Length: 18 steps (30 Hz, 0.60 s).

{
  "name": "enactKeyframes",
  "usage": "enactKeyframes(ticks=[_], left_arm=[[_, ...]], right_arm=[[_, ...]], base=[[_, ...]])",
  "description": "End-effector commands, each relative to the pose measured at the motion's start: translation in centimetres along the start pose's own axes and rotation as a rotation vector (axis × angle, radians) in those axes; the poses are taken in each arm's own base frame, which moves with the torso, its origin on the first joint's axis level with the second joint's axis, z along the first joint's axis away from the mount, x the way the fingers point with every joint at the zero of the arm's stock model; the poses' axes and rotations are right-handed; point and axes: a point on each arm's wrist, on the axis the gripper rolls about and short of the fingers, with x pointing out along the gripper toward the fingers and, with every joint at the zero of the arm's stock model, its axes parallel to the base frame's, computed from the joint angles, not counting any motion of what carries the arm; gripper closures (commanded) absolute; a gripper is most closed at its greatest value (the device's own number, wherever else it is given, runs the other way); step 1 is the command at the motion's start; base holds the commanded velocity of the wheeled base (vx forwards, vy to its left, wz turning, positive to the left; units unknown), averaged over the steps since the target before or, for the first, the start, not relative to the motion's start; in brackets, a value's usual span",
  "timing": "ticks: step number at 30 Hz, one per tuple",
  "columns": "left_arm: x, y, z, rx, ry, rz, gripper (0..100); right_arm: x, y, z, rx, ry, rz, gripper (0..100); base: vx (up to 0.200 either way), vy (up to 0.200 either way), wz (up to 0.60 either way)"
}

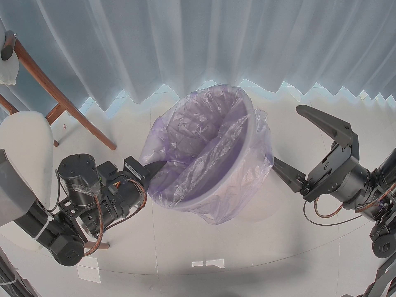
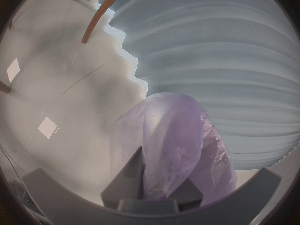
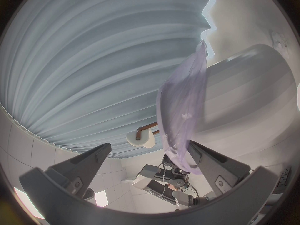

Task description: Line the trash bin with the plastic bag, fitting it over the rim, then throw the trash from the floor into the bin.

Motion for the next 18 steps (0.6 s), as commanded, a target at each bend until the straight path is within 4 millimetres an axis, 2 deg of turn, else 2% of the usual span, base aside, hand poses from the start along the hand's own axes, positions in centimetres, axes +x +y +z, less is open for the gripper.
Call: enactKeyframes(ticks=[1, 10, 11, 18], left_arm=[[0.01, 0.03, 0.0, 0.0, -0.003, 0.002, 100], [-0.03, -0.12, -0.14, 0.0, 0.0, -0.004, 100], [-0.04, -0.18, -0.17, 0.0, 0.001, -0.006, 100], [-0.09, -0.28, -0.19, 0.001, 0.002, -0.009, 100]], right_arm=[[0.17, 0.33, -0.26, 0.002, 0.013, 0.014, 0], [0.27, 0.06, -0.43, 0.011, 0.02, 0.005, 0], [0.27, 0.06, -0.43, 0.016, 0.02, 0.005, 100], [0.05, -0.14, -0.56, 0.04, 0.021, -0.006, 100]], base=[[0.0, 0.0, 0.0], [0.0, 0.0, 0.0], [0.0, 0.0, 0.0], [0.0, 0.0, 0.0]])
